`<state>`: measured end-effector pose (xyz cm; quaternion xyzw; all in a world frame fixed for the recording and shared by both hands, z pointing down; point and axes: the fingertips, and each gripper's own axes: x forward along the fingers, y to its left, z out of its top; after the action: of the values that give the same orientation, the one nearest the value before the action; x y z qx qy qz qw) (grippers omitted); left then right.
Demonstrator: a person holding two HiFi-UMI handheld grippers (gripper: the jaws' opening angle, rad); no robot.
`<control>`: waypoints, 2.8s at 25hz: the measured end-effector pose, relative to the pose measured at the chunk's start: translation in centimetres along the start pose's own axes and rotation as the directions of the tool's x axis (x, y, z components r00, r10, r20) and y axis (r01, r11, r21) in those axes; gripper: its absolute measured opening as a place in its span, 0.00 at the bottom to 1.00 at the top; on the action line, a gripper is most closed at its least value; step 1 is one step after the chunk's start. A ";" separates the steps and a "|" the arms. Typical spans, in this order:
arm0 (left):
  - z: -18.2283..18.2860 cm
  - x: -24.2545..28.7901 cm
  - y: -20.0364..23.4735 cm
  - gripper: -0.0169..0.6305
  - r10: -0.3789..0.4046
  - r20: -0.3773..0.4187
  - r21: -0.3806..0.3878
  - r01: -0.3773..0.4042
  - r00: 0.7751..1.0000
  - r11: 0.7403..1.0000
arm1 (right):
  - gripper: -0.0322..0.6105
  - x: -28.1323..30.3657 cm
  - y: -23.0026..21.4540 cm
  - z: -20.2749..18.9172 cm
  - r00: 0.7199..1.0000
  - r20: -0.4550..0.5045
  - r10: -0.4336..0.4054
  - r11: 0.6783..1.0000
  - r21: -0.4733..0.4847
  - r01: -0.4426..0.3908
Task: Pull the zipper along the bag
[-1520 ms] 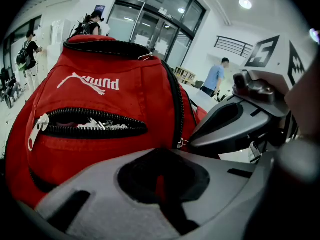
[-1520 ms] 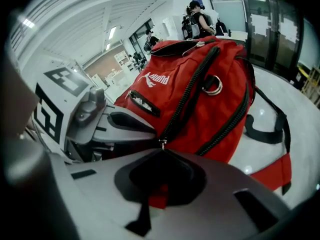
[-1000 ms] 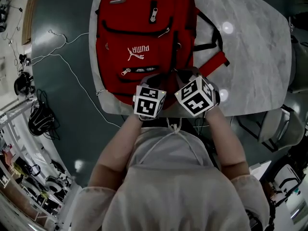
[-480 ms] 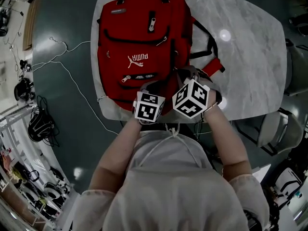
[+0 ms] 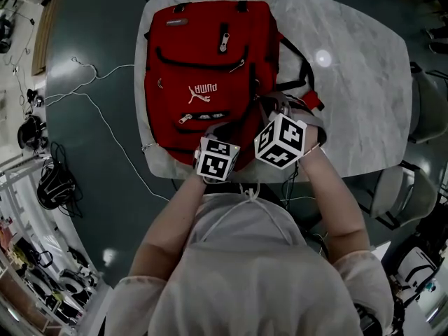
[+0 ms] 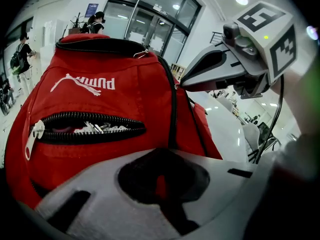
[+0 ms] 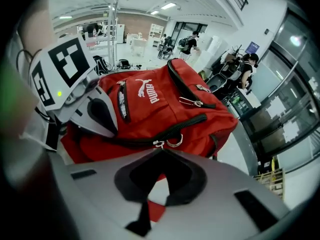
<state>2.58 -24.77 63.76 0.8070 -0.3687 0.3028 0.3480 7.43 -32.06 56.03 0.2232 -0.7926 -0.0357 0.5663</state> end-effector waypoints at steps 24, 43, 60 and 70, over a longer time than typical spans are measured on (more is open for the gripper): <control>-0.8 0.2 0.0 0.06 0.023 0.032 0.034 -0.024 0.999 0.999 | 0.09 -0.7 -7.8 3.0 0.994 0.021 -0.109 0.992 0.073 0.107; 0.3 -1.1 0.3 0.06 0.020 0.013 0.063 -0.021 1.000 0.998 | 0.17 -5.2 -7.4 1.7 0.945 0.169 -0.279 0.906 0.372 0.201; 18.6 -17.6 -4.2 0.06 0.060 0.588 0.174 -0.198 0.807 0.965 | 0.10 -17.3 -5.4 4.9 0.786 0.387 -0.482 0.738 0.663 0.127; 22.0 -24.6 -7.0 0.06 0.018 0.735 0.243 -0.289 0.677 0.926 | 0.09 -22.8 -5.8 7.7 0.662 0.491 -0.566 0.747 0.645 0.160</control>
<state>-0.10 -29.20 30.46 0.8732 -0.4848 0.0489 0.0033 8.11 -29.81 31.39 0.5094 -0.8494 -0.0011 0.1381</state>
